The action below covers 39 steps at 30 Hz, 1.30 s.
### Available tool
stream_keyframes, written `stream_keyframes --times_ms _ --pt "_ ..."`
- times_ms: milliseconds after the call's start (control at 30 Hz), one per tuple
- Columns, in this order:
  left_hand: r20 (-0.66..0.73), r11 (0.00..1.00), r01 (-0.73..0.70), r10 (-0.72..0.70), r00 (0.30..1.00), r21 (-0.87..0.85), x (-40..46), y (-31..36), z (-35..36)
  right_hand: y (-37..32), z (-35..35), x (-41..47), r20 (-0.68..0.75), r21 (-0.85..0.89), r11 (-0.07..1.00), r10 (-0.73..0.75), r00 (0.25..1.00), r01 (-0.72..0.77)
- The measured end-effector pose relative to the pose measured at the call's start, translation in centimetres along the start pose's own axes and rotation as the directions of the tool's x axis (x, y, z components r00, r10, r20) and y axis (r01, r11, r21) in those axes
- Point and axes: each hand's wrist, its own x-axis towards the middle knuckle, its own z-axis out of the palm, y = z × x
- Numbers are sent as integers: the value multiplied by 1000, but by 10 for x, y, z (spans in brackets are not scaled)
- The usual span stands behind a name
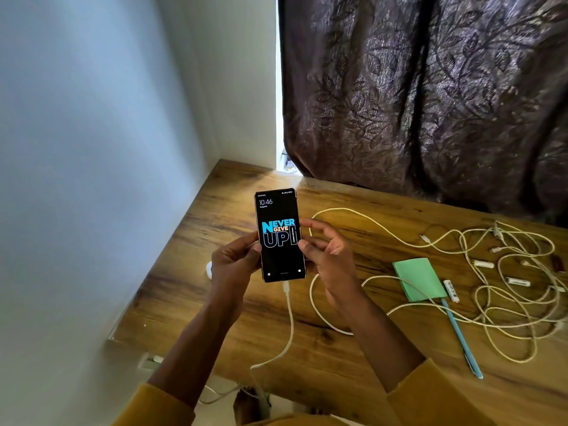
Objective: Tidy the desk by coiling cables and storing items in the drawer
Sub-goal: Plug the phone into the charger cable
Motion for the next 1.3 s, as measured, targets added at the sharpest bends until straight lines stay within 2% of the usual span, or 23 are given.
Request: stream_keyframes --times_ms 600,833,1067,1200,1300 --pt "2 999 47 -47 999 -26 9 -7 -5 12 1 13 -10 -16 998 59 998 -59" --pt "-21 998 56 -57 998 -41 12 -12 -8 27 1 20 56 -53 997 59 997 -56" --pt "-62 995 99 -98 993 3 16 -31 -14 52 -2 23 86 -239 967 107 991 -84" --pt "-144 980 154 -136 980 124 19 -51 -15 67 -2 23 68 -408 907 143 987 -103" --pt "-172 965 214 -188 967 153 21 -65 -15 76 -3 24 61 -529 843 152 987 -97"
